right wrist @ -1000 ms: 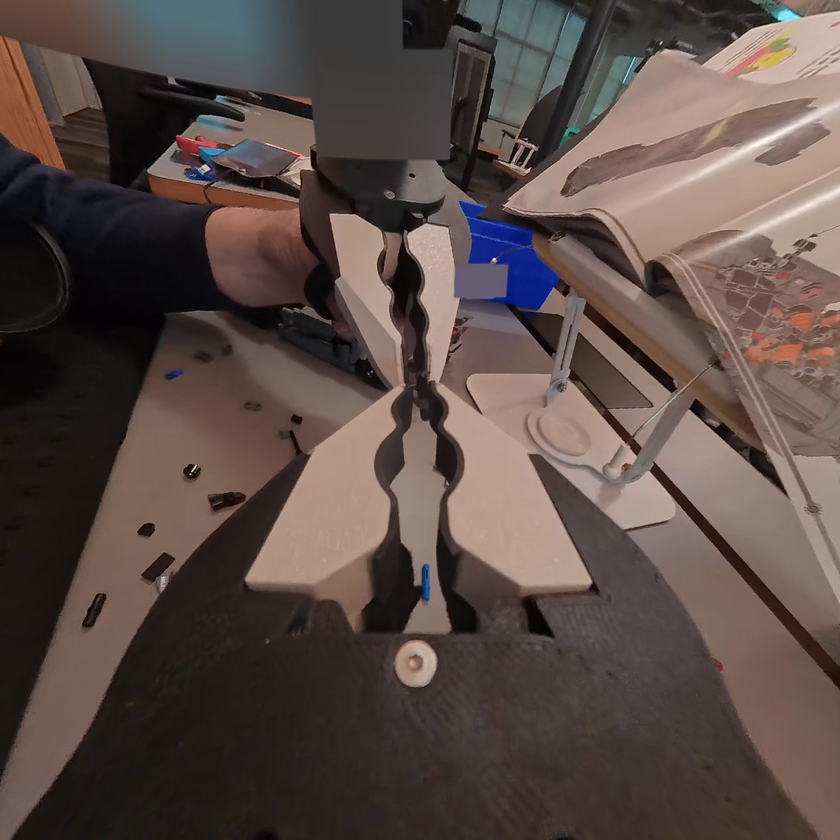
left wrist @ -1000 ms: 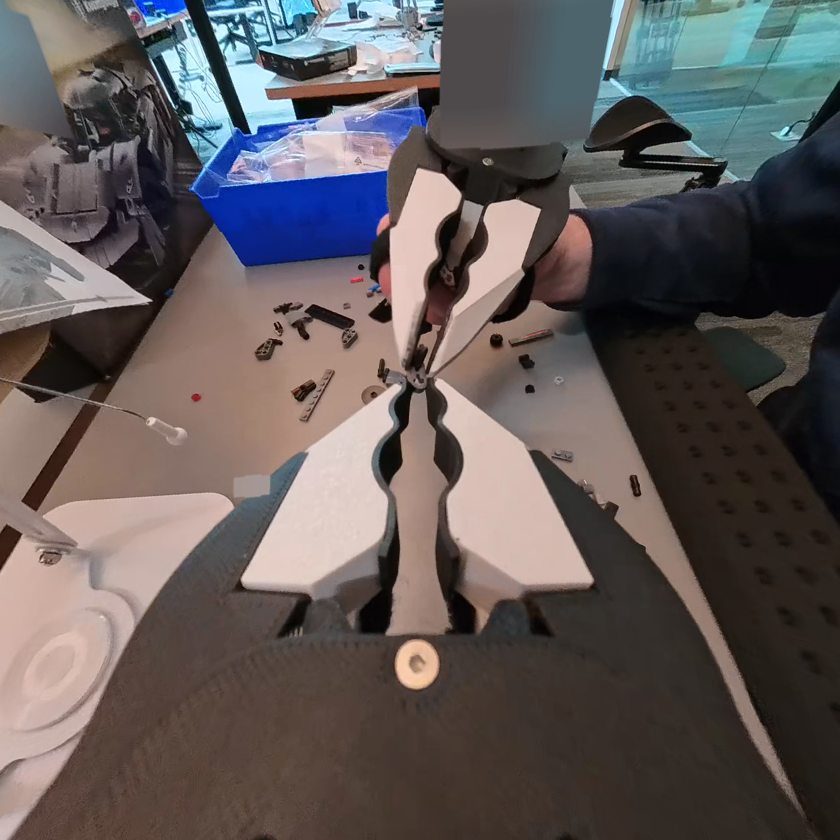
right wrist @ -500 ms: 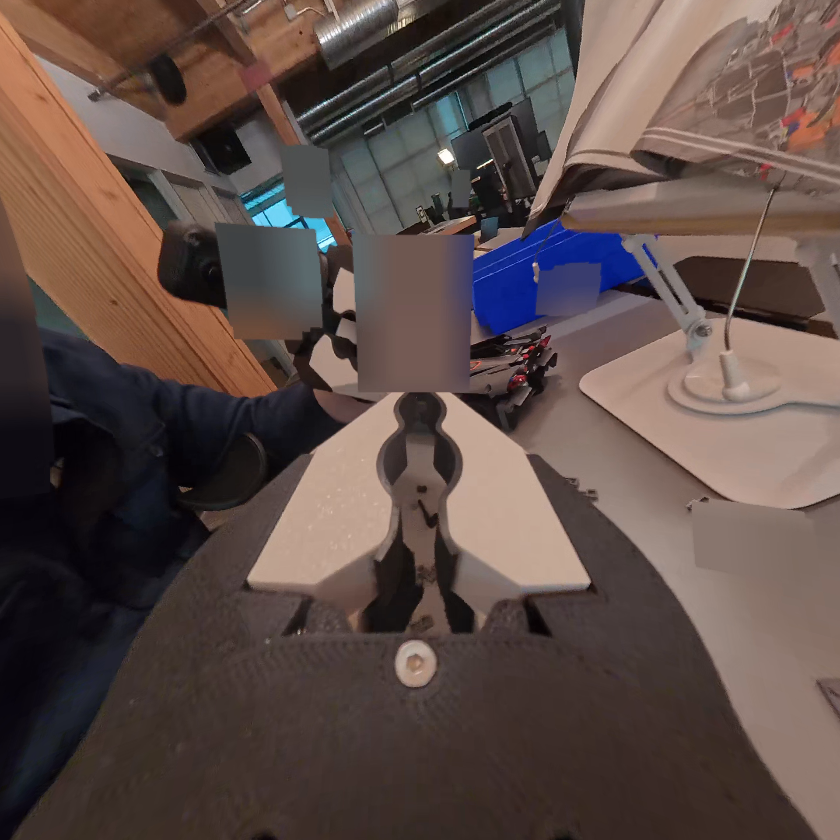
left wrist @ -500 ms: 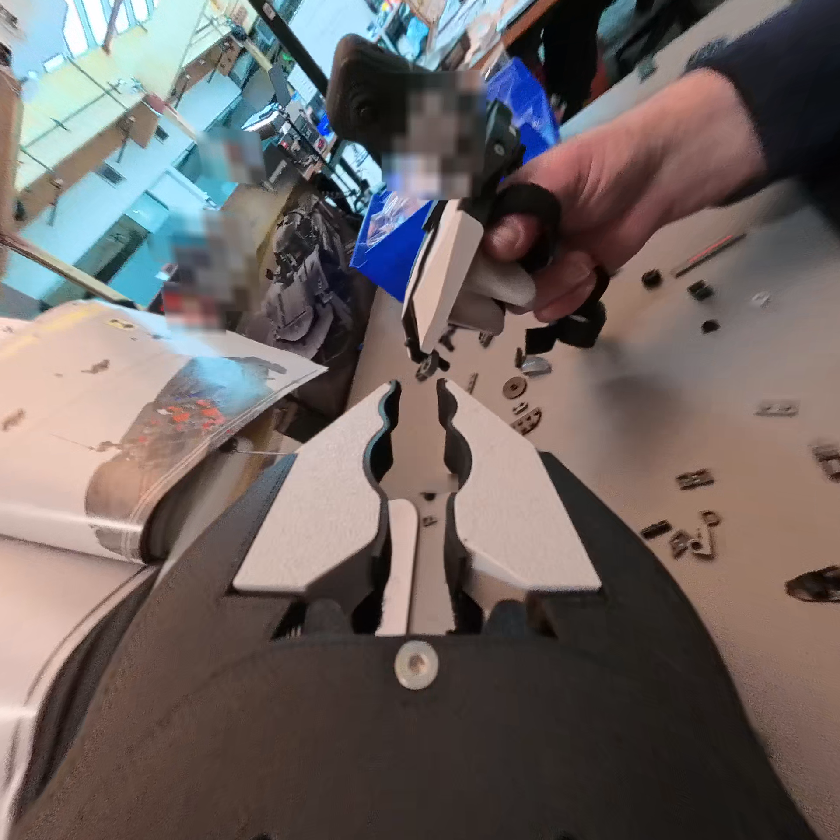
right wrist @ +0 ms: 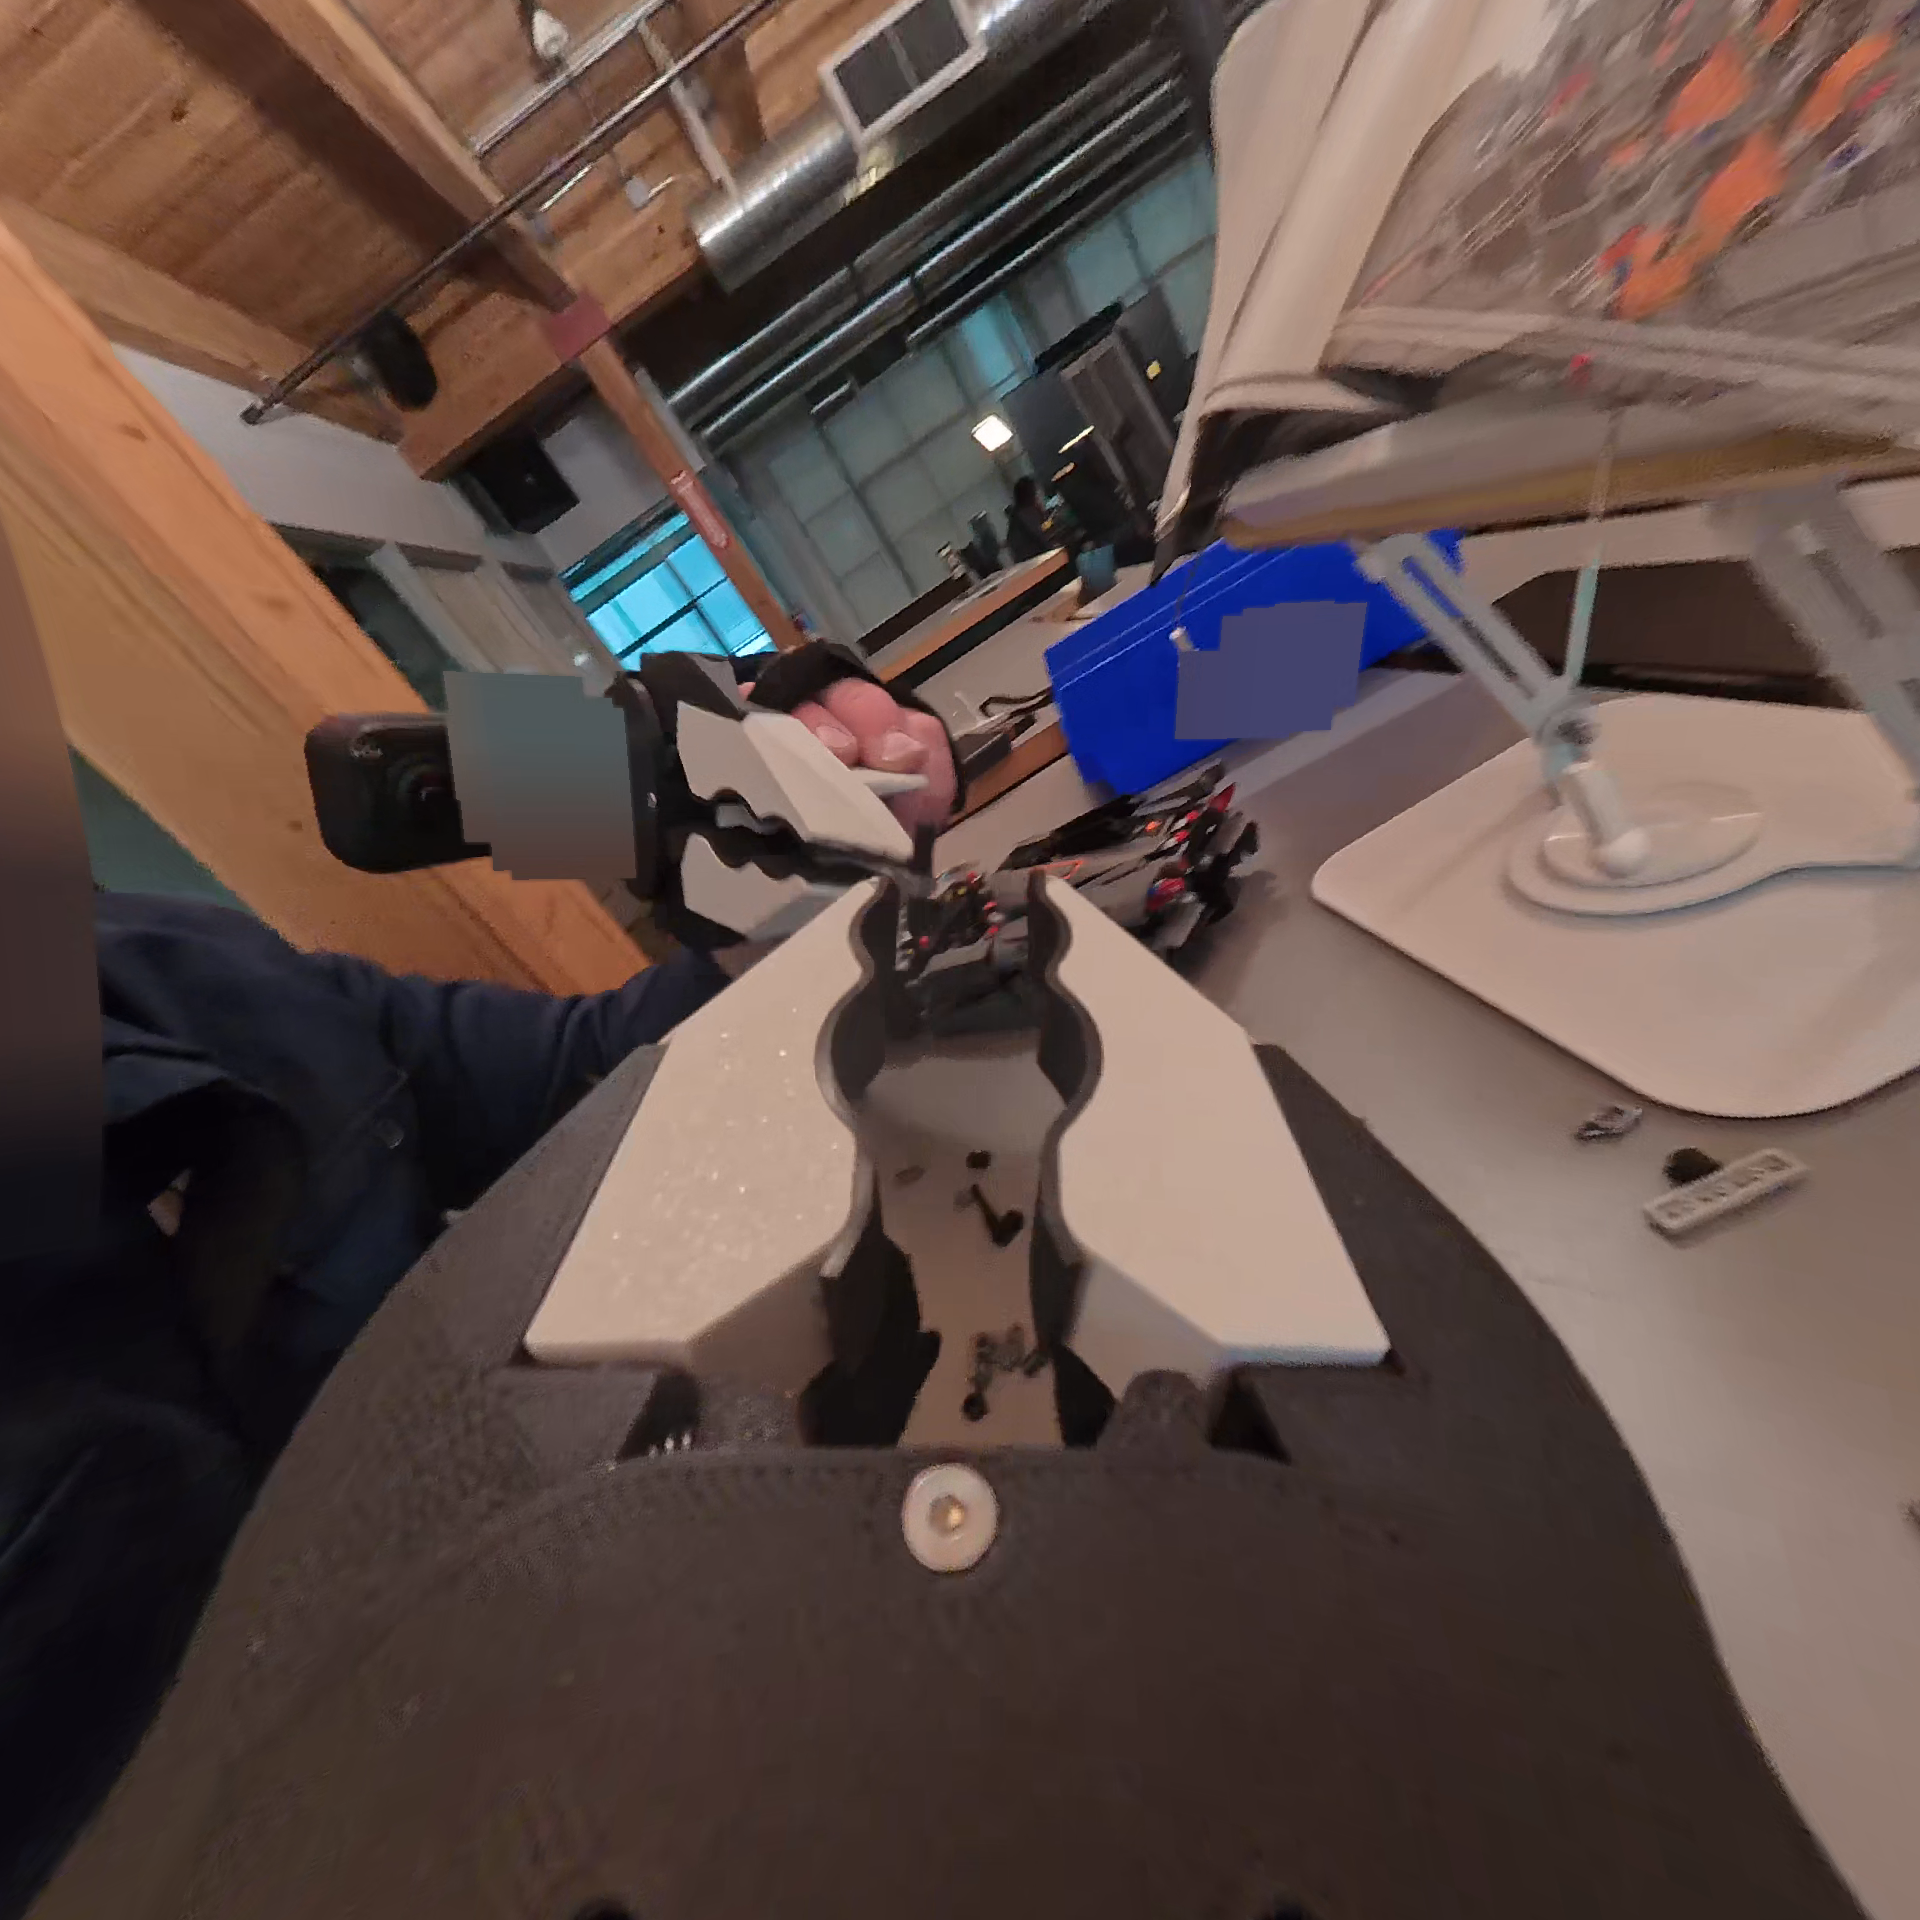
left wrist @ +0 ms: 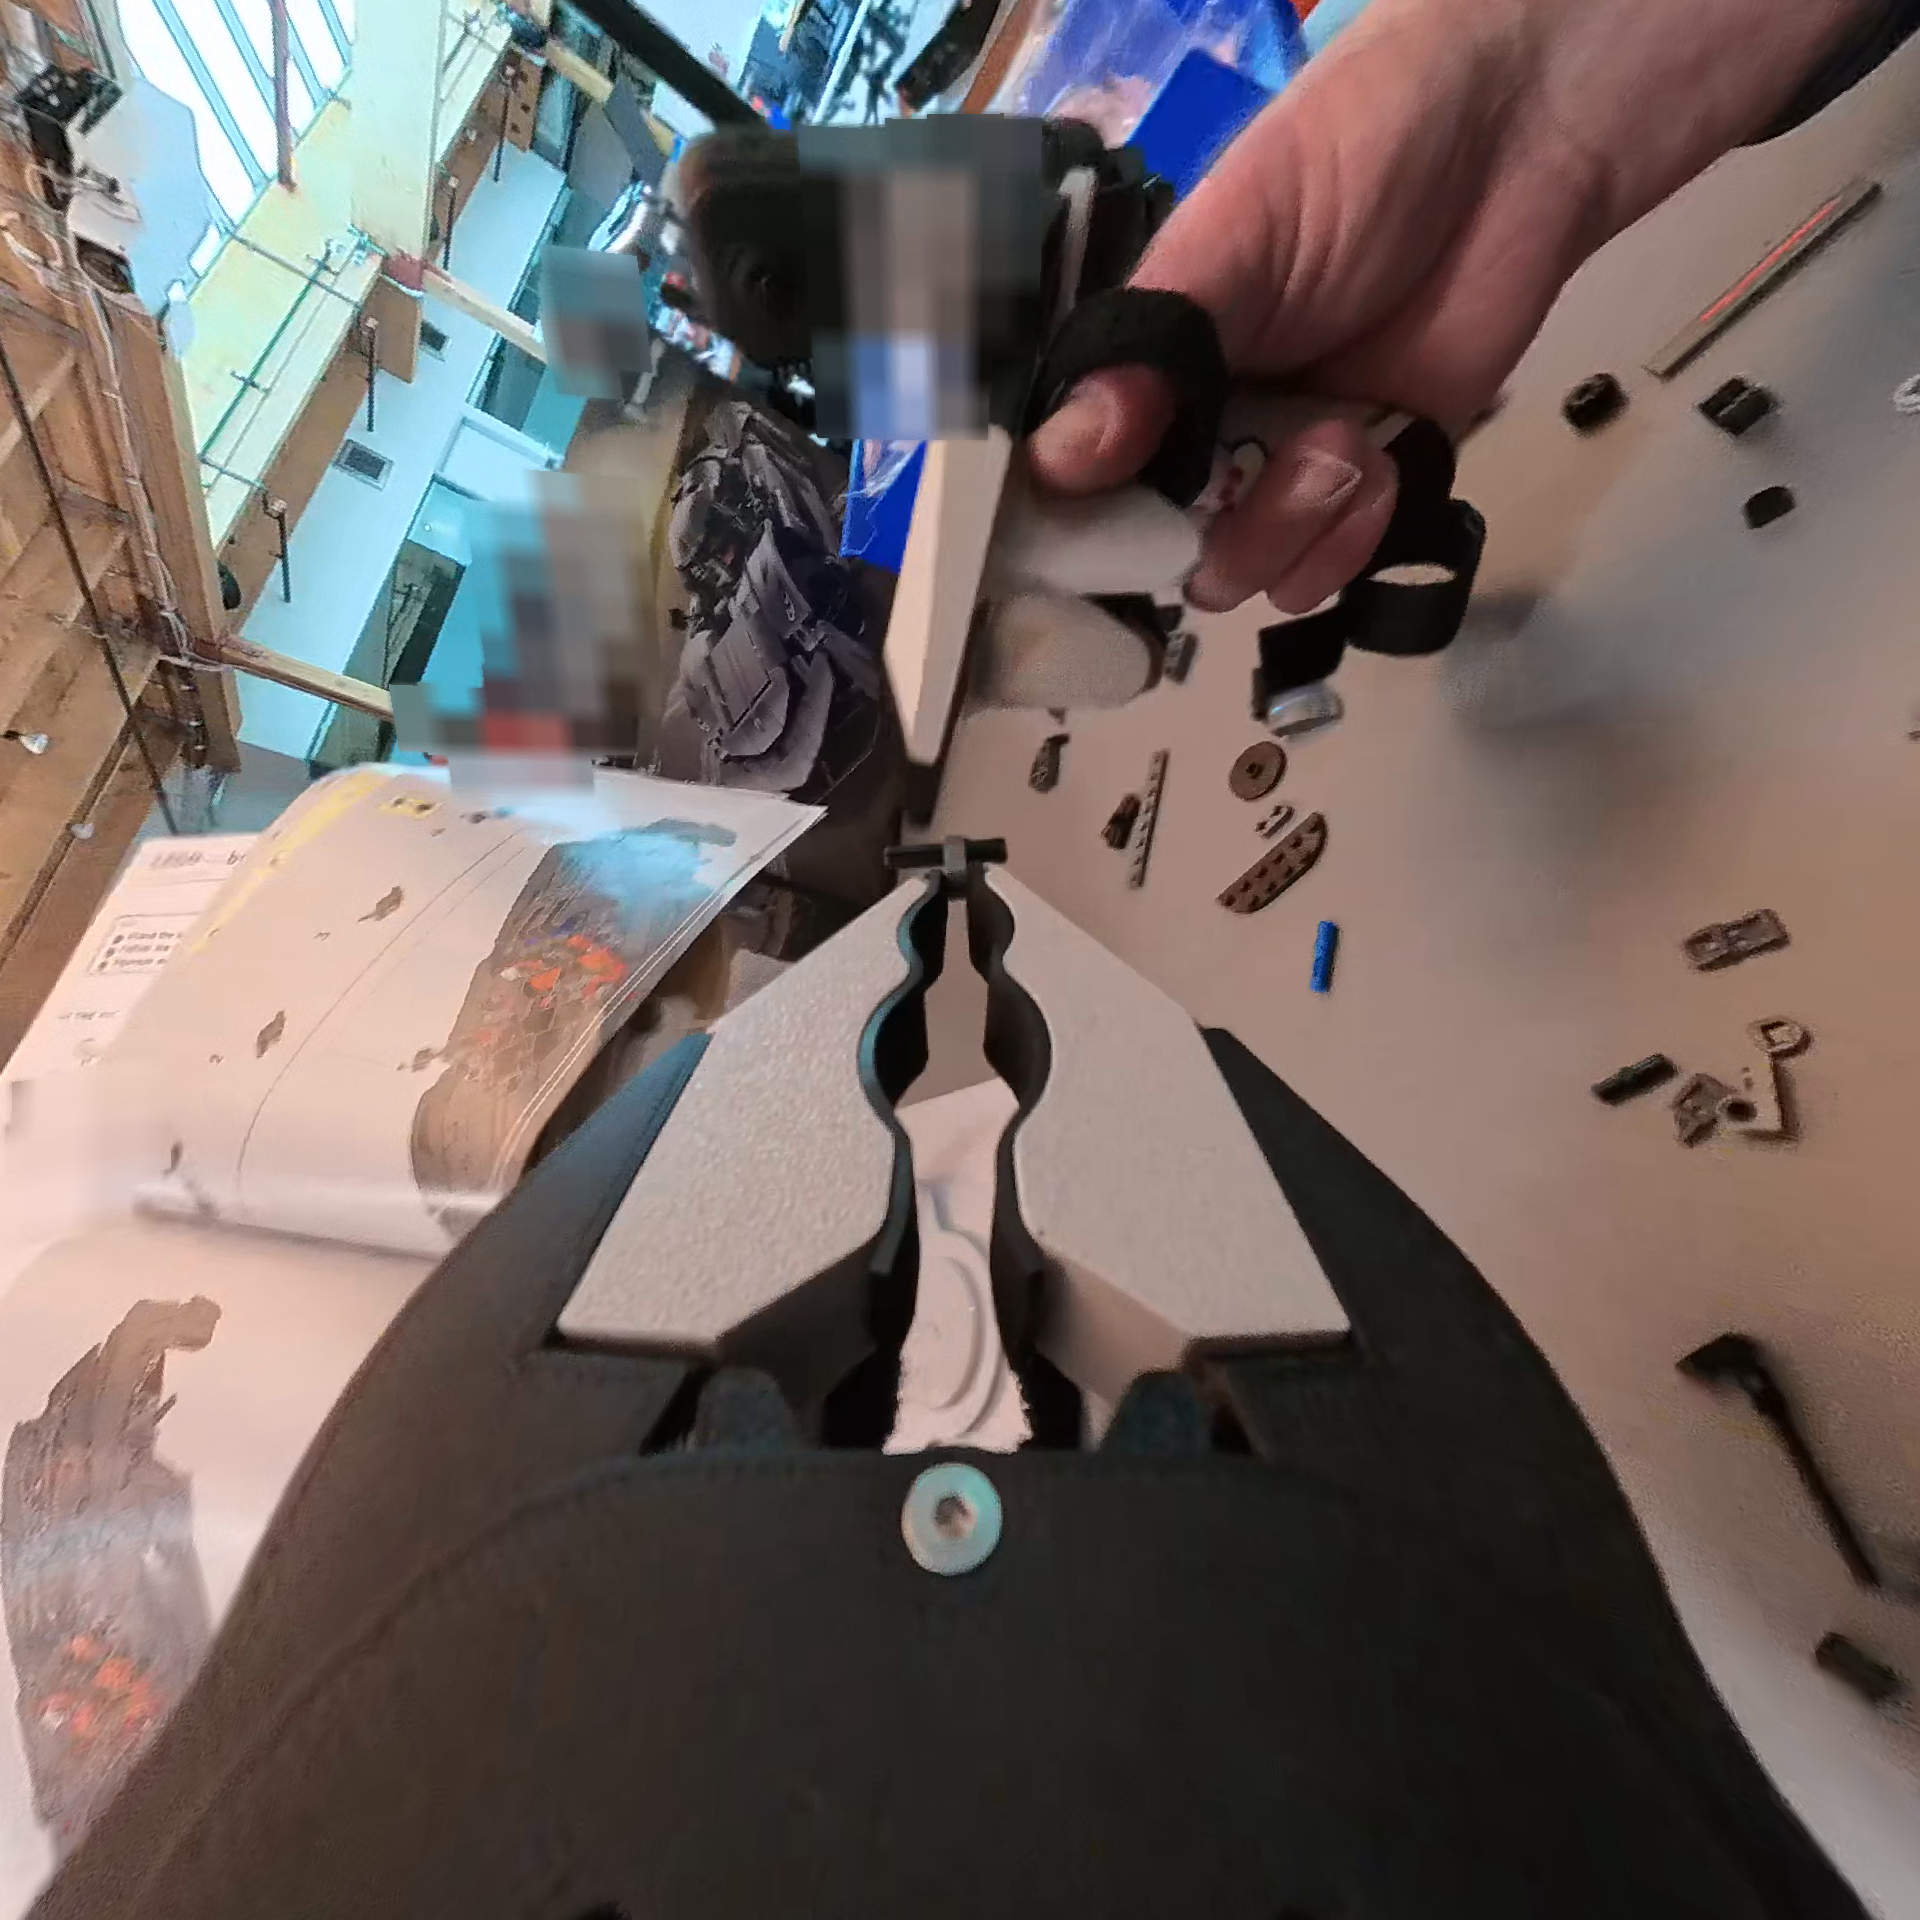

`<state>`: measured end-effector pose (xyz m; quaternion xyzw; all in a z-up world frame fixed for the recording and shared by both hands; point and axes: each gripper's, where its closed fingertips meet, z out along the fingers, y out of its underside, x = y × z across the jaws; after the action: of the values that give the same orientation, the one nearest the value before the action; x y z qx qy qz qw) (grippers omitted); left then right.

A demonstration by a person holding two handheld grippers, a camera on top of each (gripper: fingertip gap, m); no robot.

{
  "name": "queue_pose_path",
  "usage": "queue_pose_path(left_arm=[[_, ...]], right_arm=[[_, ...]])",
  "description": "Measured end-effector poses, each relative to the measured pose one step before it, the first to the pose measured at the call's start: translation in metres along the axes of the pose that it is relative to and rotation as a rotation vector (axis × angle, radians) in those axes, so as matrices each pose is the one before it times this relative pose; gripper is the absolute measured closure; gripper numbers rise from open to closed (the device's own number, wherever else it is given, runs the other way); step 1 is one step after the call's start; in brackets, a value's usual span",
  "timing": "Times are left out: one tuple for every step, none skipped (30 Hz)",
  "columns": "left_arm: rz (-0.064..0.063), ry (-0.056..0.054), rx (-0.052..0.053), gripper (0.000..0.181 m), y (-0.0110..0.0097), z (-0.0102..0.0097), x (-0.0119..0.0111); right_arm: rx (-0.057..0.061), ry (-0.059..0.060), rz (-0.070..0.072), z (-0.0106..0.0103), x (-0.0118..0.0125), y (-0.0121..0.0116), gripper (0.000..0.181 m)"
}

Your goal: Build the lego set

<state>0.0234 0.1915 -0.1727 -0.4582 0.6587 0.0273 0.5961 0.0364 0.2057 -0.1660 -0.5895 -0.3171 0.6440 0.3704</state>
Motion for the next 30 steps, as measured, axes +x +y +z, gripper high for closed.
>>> queue_pose_path(left_arm=[[-0.0244, -0.0041, -0.0038, 0.181, 0.00381, -0.00566, -0.00803], [-0.0316, 0.0010, 0.0024, 0.181, 0.00305, -0.00622, -0.00765], [-0.0231, -0.0157, 0.0031, 0.181, 0.00275, -0.00680, -0.00935], [-0.0180, -0.0059, -0.0053, 0.181, 0.00346, -0.00620, -0.00716], [-0.0135, 0.0081, -0.0135, 0.181, 0.00402, -0.00511, -0.00425], [-0.0043, -0.0104, -0.0141, 0.181, 0.00362, -0.00465, -0.00558], [0.0029, -0.0182, -0.0088, 0.181, 0.00228, -0.00414, -0.00570], [-0.0039, -0.0075, -0.0111, 0.181, 0.00216, -0.00306, -0.00397], [-0.0043, -0.0043, -0.0084, 0.181, 0.00151, -0.00259, -0.00297], [0.0020, -0.0077, -0.0014, 0.181, 0.00022, -0.00229, -0.00254], [-0.0002, 0.0013, -0.0044, 0.181, 0.00025, -0.00153, -0.00092], [0.0002, 0.0020, -0.0083, 0.181, 0.00052, -0.00083, -0.00033], [0.0068, -0.0040, -0.0053, 0.181, -0.00019, -0.00070, -0.00061], [0.0046, -0.0011, -0.0048, 0.181, -0.00042, -0.00039, -0.00003], [0.0019, 0.0034, -0.0031, 0.181, -0.00068, -0.00014, 0.00075], [0.0052, 0.0001, -0.0022, 0.181, -0.00078, -0.00010, 0.00057], [0.0075, -0.0001, -0.0017, 0.181, -0.00085, -0.00001, 0.00060], [0.0022, 0.0021, -0.0037, 0.181, -0.00069, 0.00001, 0.00052], [0.0005, 0.0032, -0.0001, 0.181, -0.00124, -0.00017, 0.00059], [0.0015, 0.0021, 0.0054, 0.181, -0.00192, -0.00036, 0.00065], [-0.0005, 0.0037, 0.0036, 0.181, -0.00164, -0.00034, 0.00069], [-0.0009, 0.0038, 0.0005, 0.181, -0.00117, -0.00005, 0.00064], [0.0023, 0.0015, 0.0024, 0.181, -0.00132, -0.00013, 0.00062], [0.0032, 0.0027, 0.0024, 0.181, -0.00140, -0.00009, 0.00088], [0.0013, 0.0023, 0.0004, 0.181, -0.00122, 0.00005, 0.00067], [0.0012, 0.0029, 0.0019, 0.181, -0.00155, -0.00014, 0.00084], [0.0026, 0.0031, 0.0032, 0.181, -0.00190, -0.00014, 0.00105], [0.0027, 0.0018, 0.0037, 0.181, -0.00219, -0.00028, 0.00082], [0.0012, 0.0025, 0.0033, 0.181, -0.00204, -0.00014, 0.00076], [-0.0003, 0.0073, 0.0015, 0.181, -0.00162, 0.00019, 0.00149]], right_arm=[[0.0155, 0.0286, -0.0190, -0.00426, 0.00357, -0.00439, 0.159], [0.0066, 0.0342, -0.0279, -0.00420, 0.00400, -0.00344, 0.159], [0.0046, 0.0369, -0.0331, -0.00375, 0.00403, -0.00339, 0.159], [0.0071, 0.0327, -0.0324, -0.00324, 0.00315, -0.00355, 0.158], [0.0050, 0.0239, -0.0259, -0.00263, 0.00210, -0.00285, 0.158], [0.0002, 0.0141, -0.0167, -0.00201, 0.00114, -0.00170, 0.158], [-0.0013, 0.0091, -0.0118, -0.00166, 0.00067, -0.00137, 0.159], [0.0007, 0.0148, -0.0122, -0.00172, 0.00170, -0.00165, 0.158], [0.0021, 0.0198, -0.0131, -0.00197, 0.00270, -0.00153, 0.159], [0.0008, 0.0175, -0.0093, -0.00192, 0.00300, -0.00115, 0.158], [0.0007, 0.0179, -0.0058, -0.00177, 0.00324, -0.00084, 0.159], [0.0027, 0.0196, -0.0075, -0.00171, 0.00340, -0.00094, 0.159], [0.0025, 0.0151, -0.0072, -0.00152, 0.00270, -0.00098, 0.159], [-0.0002, 0.0087, -0.0048, -0.00118, 0.00162, -0.00056, 0.160], [0.0032, 0.0126, -0.0082, -0.00145, 0.00170, -0.00133, 0.161], [0.0084, 0.0179, -0.0157, -0.00192, 0.00196, -0.00237, 0.162], [0.0025, 0.0153, -0.0181, -0.00217, 0.00149, -0.00212, 0.162], [-0.0049, 0.0158, -0.0160, -0.00232, 0.00189, -0.00144, 0.161], [0.0010, 0.0221, -0.0159, -0.00312, 0.00286, -0.00231, 0.161], [0.0098, 0.0250, -0.0165, -0.00395, 0.00344, -0.00358, 0.161], [0.0064, 0.0228, -0.0157, -0.00419, 0.00342, -0.00332, 0.161], [0.0004, 0.0246, -0.0166, -0.00439, 0.00402, -0.00287, 0.161], [0.0022, 0.0280, -0.0186, -0.00505, 0.00483, -0.00326, 0.161], [-0.0013, 0.0248, -0.0204, -0.00538, 0.00475, -0.00279, 0.160], [-0.0218, 0.0260, -0.0203, -0.00557, 0.00558, 0.00027, 0.157], [-0.0418, 0.0359, -0.0198, -0.00605, 0.00782, 0.00375, 0.157], [-0.0382, 0.0456, -0.0239, -0.00717, 0.00945, 0.00441, 0.158], [-0.0190, 0.0459, -0.0274, -0.00771, 0.00938, 0.00257, 0.159], [-0.0147, 0.0210, -0.0228, -0.00702, 0.00575, 0.00227, 0.159], [-0.0277, -0.0110, -0.0154, -0.00535, 0.00048, 0.00455, 0.160]])
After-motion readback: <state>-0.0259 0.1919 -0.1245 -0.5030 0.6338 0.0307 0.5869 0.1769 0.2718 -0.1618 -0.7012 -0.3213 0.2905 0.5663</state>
